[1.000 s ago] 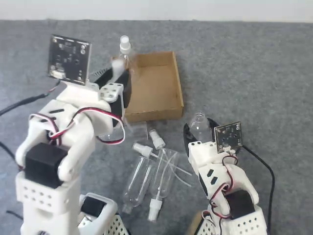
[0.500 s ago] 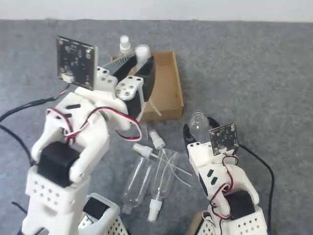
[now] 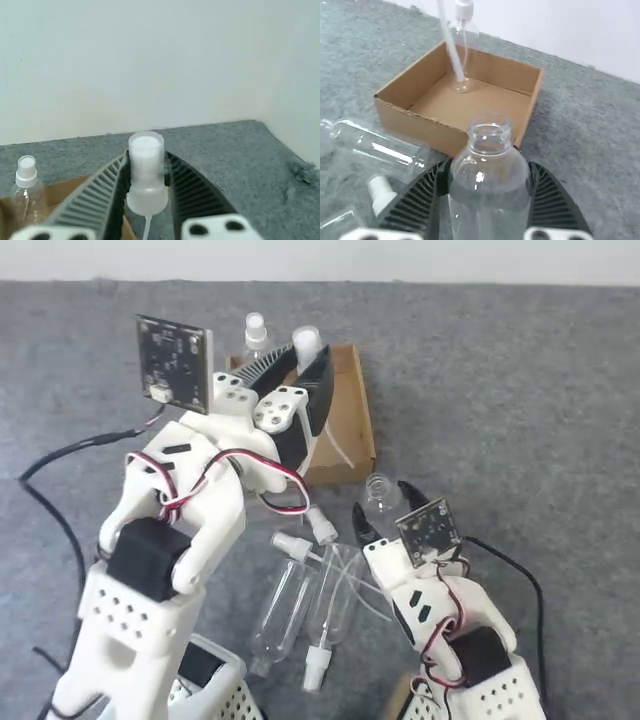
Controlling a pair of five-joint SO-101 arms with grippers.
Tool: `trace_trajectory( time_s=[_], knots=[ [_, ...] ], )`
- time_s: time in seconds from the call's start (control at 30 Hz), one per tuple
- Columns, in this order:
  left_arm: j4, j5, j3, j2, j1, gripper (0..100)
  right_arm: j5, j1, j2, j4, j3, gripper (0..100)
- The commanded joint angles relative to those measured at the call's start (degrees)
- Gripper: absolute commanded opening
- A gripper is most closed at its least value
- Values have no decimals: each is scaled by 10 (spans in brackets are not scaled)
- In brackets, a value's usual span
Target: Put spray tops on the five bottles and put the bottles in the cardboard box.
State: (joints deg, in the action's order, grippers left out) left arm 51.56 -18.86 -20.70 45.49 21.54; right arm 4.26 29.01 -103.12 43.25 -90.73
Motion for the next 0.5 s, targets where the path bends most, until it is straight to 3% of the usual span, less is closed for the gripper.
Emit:
trace_trajectory(
  time_s=[0.0,0.2,0.47],
  knots=[
    [-19,-9,0,17,5,12,11,2,-9,-20,9,114],
    [-16,-6,0,17,47,12,11,11,-9,-18,8,114],
    [-1,-6,-1,17,54,12,11,11,-9,-21,-6,114]
  ],
)
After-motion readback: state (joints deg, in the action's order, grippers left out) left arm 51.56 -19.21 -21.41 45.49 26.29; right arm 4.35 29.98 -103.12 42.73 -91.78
